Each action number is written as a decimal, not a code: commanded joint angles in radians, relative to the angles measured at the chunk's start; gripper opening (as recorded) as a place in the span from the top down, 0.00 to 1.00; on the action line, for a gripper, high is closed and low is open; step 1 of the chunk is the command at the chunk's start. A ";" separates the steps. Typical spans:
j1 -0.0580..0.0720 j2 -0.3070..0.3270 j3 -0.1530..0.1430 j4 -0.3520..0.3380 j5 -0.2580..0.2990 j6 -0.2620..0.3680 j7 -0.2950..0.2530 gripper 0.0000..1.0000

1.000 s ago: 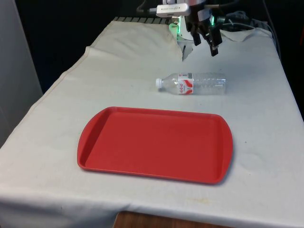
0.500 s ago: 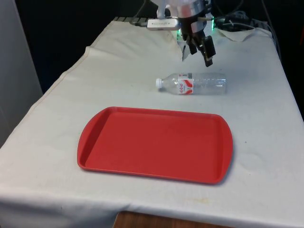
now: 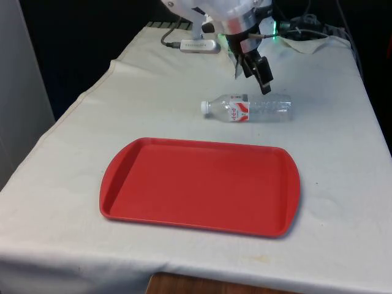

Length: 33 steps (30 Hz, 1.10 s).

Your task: Place the bottle upright on the tray.

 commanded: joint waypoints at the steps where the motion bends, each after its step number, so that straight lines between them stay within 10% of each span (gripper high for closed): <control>1: -0.006 0.006 0.003 0.002 0.027 0.006 -0.017 0.00; 17: -0.012 0.058 -0.015 0.017 0.155 -0.004 -0.092 0.00; 33: -0.012 0.065 -0.026 0.022 0.156 -0.008 -0.100 0.00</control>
